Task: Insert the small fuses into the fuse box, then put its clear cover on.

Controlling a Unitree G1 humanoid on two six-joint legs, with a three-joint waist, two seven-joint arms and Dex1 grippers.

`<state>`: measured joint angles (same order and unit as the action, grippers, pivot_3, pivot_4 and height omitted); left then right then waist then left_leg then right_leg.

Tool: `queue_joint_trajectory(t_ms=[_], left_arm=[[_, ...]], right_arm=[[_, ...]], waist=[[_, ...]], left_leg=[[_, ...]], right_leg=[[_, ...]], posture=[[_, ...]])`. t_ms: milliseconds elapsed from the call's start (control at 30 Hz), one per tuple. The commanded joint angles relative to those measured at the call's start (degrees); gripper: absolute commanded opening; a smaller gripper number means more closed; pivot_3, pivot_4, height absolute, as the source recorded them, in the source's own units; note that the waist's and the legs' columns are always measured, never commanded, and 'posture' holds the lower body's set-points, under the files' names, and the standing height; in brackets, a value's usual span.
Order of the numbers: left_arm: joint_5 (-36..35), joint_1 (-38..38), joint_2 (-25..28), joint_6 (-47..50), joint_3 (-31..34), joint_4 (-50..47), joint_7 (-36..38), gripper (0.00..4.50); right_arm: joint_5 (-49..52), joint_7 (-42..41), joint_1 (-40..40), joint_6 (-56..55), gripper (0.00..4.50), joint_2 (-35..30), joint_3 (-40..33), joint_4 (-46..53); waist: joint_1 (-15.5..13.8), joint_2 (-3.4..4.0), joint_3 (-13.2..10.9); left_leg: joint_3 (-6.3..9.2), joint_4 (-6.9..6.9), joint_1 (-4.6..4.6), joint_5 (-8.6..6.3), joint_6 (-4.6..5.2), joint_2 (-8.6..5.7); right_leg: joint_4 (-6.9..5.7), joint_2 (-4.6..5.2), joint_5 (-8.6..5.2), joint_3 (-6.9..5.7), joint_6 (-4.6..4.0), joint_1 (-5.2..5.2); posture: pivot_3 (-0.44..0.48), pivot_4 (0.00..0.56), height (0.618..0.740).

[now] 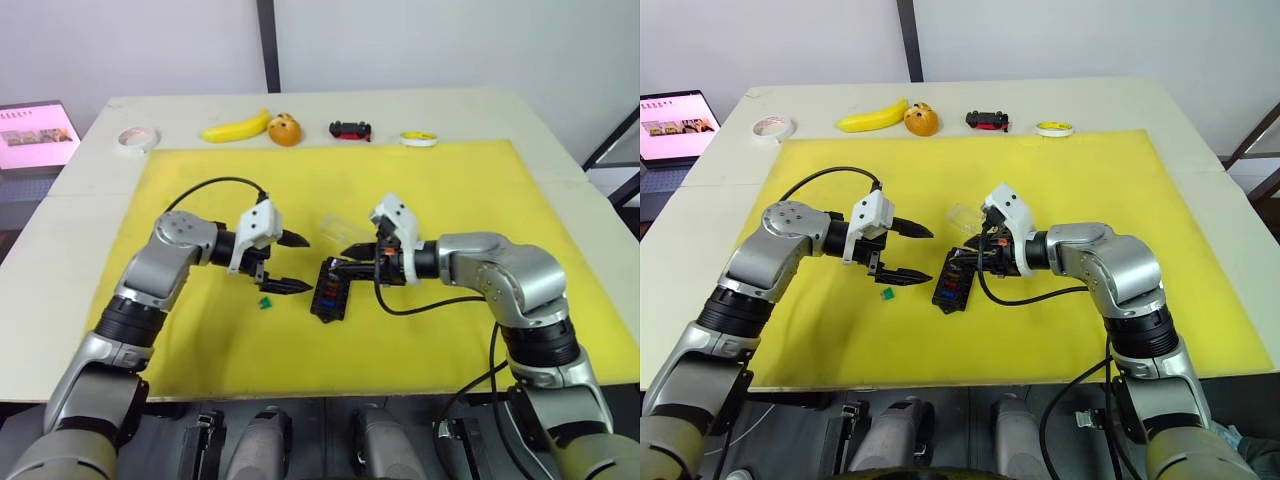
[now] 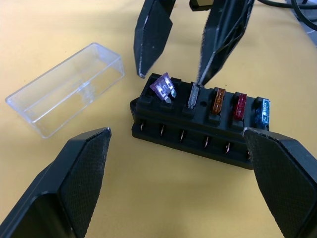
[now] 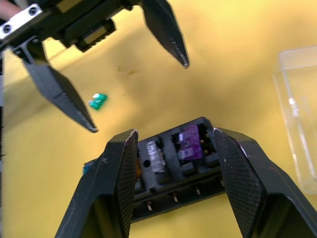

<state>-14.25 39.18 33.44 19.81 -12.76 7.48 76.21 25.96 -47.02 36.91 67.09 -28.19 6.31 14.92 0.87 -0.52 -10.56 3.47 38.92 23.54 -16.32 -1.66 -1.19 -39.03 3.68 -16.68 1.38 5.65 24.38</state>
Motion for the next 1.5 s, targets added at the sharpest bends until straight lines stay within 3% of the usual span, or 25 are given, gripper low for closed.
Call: queue_joint_trajectory(t_ms=[33, 433, 533, 633, 667, 1200, 1367, 1500], left_arm=[[-0.21, 1.49, -0.04, -0.18, -0.12, -0.98, 0.33, 4.50], [-0.17, 1.39, -0.20, -0.19, 0.14, -1.03, -0.02, 4.50], [-0.20, 1.34, -0.16, -0.18, 0.19, -1.10, -0.09, 4.50], [-0.23, 1.30, -0.12, -0.17, 0.22, -1.12, -0.14, 4.50], [-0.24, 1.30, -0.11, -0.16, 0.22, -1.10, -0.15, 4.50], [-0.10, 0.62, 2.15, -0.37, 1.32, 0.56, 0.55, 4.50], [-0.64, -0.23, 7.28, -0.32, 3.04, 2.89, 2.76, 4.50], [-4.11, -4.56, 12.97, 6.04, 4.14, -1.02, 6.57, 4.50]], right_arm=[[1.08, 1.54, -0.12, -0.40, 2.54, 0.22, 0.31, 2.30], [1.13, 2.58, -0.16, -1.08, 2.54, -1.87, 2.98, 3.30], [0.88, 2.85, -0.07, -2.02, 1.66, -2.37, 3.67, 3.44], [0.56, 2.97, 0.06, -3.10, 0.24, -3.05, 4.28, 3.58], [0.42, 2.95, 0.11, -3.55, 0.07, -3.22, 4.46, 3.59], [-0.02, 2.12, 3.67, -6.75, 0.07, -6.11, 4.80, 4.67], [1.39, -1.80, 3.38, -7.08, 0.07, -11.76, 4.63, 8.83], [-1.81, -5.36, 1.10, -14.58, 0.07, -18.67, 5.68, 14.49]], waist=[[0.00, 0.00, 0.00], [0.00, 0.00, 0.00], [0.03, 0.00, 0.00], [0.05, 0.00, 0.00], [0.04, 0.00, 0.00], [0.07, 0.00, 0.00], [0.07, 0.00, 0.00], [0.12, 0.01, 0.00]], left_leg=[[0.00, 0.00, 0.00, 0.00, 0.00, 0.00], [0.00, 0.00, 0.00, 0.00, 0.00, 0.00], [0.00, 0.00, 0.00, 0.00, 0.00, 0.00], [0.00, 0.00, 0.00, 0.00, 0.00, 0.00], [-0.01, 0.00, 0.00, 0.00, 0.00, 0.00], [0.00, 0.00, 0.00, 0.00, 0.00, 0.00], [0.00, -0.01, 0.00, 0.00, 0.01, 0.00], [0.00, -0.02, 0.00, -0.02, 0.02, 0.02]], right_leg=[[0.00, 0.00, 0.00, 0.00, 0.00, 0.00], [0.00, 0.00, 0.00, 0.00, 0.00, 0.00], [0.00, 0.00, 0.00, 0.00, 0.00, 0.00], [0.00, 0.00, 0.00, 0.00, 0.00, 0.00], [0.00, 0.00, 0.00, 0.00, 0.00, 0.00], [0.00, -0.01, 0.00, 0.00, 0.00, 0.00], [0.02, 0.00, 0.00, 0.00, 0.00, 0.00], [0.02, -0.02, 0.00, -0.01, 0.00, 0.00]], posture=[[0.000, 0.150, 0.740], [0.000, 0.150, 0.740], [0.000, 0.150, 0.740], [0.000, 0.150, 0.740], [0.000, 0.150, 0.740], [0.000, 0.150, 0.740], [0.000, 0.150, 0.740], [0.000, 0.150, 0.740]])
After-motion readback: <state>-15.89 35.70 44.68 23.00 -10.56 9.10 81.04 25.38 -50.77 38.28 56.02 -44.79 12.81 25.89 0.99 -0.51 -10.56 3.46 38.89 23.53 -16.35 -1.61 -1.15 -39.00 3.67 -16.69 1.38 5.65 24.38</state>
